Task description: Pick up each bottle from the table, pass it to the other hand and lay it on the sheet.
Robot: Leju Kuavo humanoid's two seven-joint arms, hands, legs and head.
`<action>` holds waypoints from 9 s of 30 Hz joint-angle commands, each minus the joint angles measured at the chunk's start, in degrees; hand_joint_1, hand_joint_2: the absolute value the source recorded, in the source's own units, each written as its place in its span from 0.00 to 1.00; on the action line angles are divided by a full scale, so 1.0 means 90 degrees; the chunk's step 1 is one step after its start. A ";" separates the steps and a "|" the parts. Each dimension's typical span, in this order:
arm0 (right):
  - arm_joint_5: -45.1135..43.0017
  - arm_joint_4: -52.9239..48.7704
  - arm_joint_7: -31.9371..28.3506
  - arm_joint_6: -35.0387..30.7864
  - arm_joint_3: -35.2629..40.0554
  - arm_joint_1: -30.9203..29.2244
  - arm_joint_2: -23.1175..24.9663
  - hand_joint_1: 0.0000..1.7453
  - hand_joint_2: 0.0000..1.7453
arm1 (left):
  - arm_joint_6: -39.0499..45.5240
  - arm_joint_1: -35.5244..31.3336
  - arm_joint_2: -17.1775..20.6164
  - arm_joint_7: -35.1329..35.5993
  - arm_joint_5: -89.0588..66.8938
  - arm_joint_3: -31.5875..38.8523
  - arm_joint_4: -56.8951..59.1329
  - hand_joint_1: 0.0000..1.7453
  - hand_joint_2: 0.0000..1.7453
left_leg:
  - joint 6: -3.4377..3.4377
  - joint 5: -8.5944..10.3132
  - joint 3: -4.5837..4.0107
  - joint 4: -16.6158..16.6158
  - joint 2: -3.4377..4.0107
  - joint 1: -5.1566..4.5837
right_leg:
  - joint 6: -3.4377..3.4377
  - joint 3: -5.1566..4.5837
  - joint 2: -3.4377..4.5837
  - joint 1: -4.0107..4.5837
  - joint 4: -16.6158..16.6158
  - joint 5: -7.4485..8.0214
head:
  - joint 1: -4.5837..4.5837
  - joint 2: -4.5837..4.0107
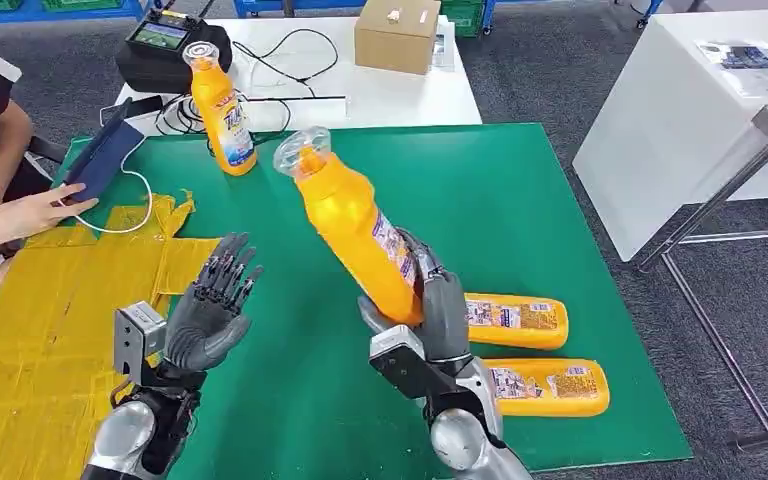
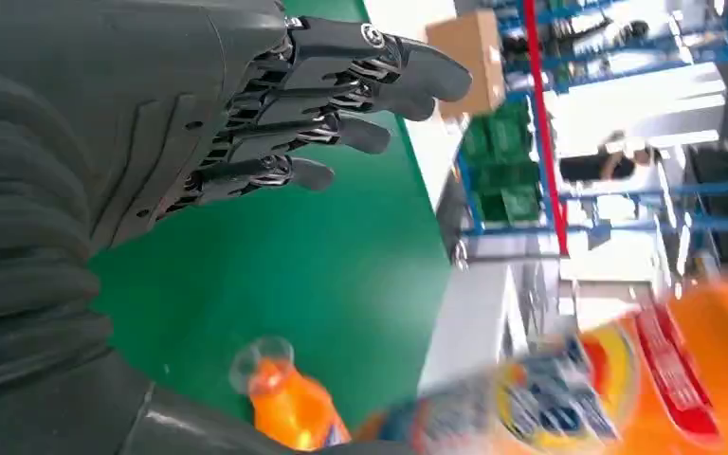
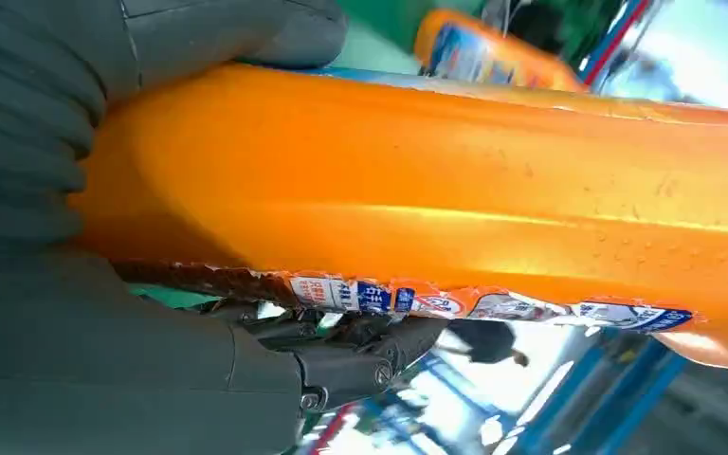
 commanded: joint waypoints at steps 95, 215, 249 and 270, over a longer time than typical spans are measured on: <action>0.0540 -0.0923 0.0674 0.0077 -0.0740 -0.0113 -0.0803 0.00 1.00 | 0.3620 -0.3496 0.1264 0.4167 -1.0279 -0.1478 0.6724 0.56 1.00 | 0.0002 0.0005 0.0028 -0.0013 0.0008 0.0001 | -0.0031 0.0026 -0.0018 0.0007 -0.0011 0.0009 | -0.0002 0.0000; -0.0236 0.0277 0.0291 -0.0566 -0.0796 -0.0582 -0.0125 1.00 1.00 | 0.0910 -0.0813 0.0003 0.0153 -0.0816 -0.0794 0.0194 0.00 1.00 | -0.0001 0.0007 0.0001 -0.0010 0.0006 -0.0002 | -0.0032 -0.0004 -0.0014 0.0005 -0.0010 0.0012 | -0.0002 0.0000; -0.0335 0.1959 0.0233 0.1213 0.1299 -0.1469 0.0418 1.00 1.00 | 0.1327 -0.1371 -0.0304 -0.0074 -0.1322 -0.1381 0.0644 0.00 1.00 | -0.0005 0.0010 -0.0012 -0.0005 0.0006 0.0001 | -0.0026 -0.0016 -0.0009 0.0005 -0.0004 0.0013 | -0.0002 0.0000; -0.0645 0.1839 0.0231 0.1076 0.1208 -0.1363 0.0355 1.00 1.00 | 0.1747 -0.1390 -0.0379 -0.0142 -0.1729 -0.1388 0.0777 1.00 1.00 | -0.0002 0.0008 -0.0004 -0.0008 0.0003 -0.0001 | -0.0028 -0.0008 -0.0018 0.0005 -0.0007 0.0010 | -0.0002 0.0000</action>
